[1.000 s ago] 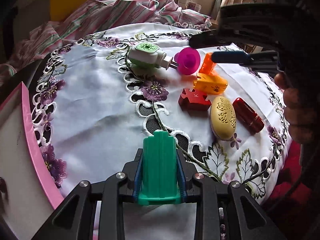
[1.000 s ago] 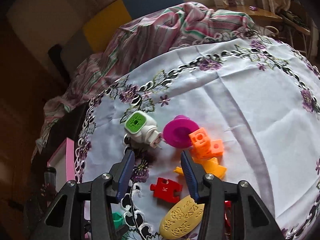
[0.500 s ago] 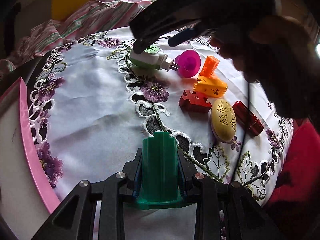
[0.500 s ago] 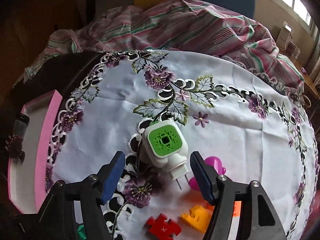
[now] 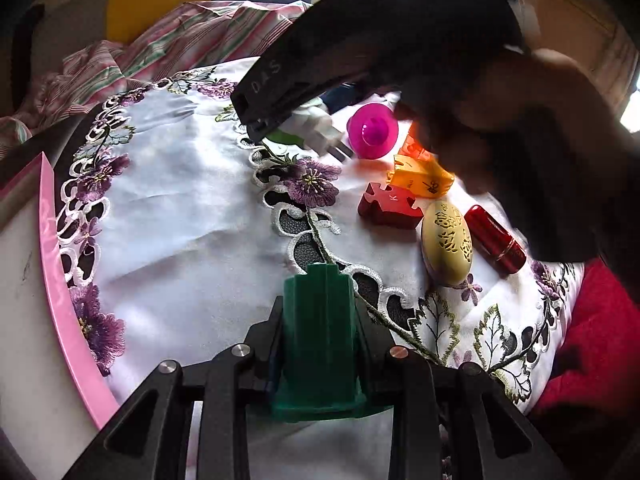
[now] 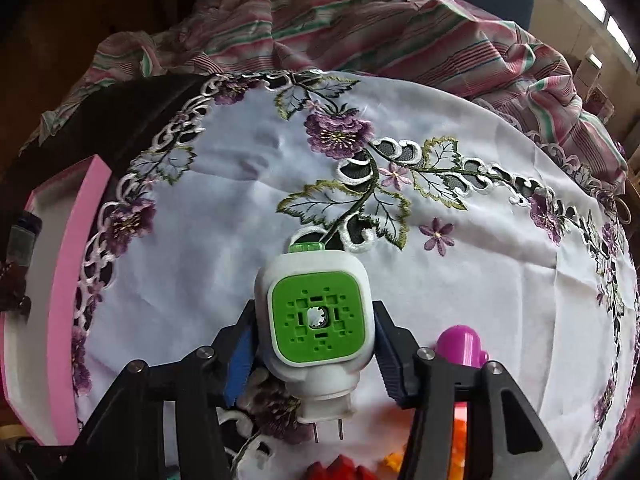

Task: Organize rigid objects
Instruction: 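Grasp the green stand with the left tool while the right tool grasps the green-and-white plug, then carry the green stand into the tray and open the left tool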

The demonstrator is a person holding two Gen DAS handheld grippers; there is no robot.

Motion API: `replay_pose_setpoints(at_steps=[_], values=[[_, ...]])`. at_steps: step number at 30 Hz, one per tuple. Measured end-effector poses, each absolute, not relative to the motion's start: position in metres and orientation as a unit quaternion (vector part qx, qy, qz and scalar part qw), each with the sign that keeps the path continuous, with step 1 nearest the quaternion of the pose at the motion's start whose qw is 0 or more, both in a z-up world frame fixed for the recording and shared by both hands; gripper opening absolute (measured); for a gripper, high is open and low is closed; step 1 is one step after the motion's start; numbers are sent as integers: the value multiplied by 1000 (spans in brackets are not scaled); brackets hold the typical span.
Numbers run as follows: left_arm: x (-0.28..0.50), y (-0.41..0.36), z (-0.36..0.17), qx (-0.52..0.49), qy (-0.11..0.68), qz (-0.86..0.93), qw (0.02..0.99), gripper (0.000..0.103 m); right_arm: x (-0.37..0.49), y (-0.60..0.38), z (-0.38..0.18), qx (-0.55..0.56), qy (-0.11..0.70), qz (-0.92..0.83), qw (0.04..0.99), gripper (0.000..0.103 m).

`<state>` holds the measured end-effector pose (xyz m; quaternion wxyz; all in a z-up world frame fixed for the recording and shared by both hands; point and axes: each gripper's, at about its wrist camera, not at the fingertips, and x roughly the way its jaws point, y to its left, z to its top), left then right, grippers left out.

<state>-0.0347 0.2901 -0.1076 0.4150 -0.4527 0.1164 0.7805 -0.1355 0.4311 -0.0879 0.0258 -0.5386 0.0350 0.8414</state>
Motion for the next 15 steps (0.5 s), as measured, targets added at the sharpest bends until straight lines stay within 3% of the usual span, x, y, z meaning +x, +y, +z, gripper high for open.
replay_pose_setpoints(at_steps=[8,15], values=[[-22,278,-99,-454,126,788,396,30,-72,417,-95,-536,126,835,16,54],[-6,259,-77,-429,132,801,396,30,-66,416,-105,-532,106,839,50,54]])
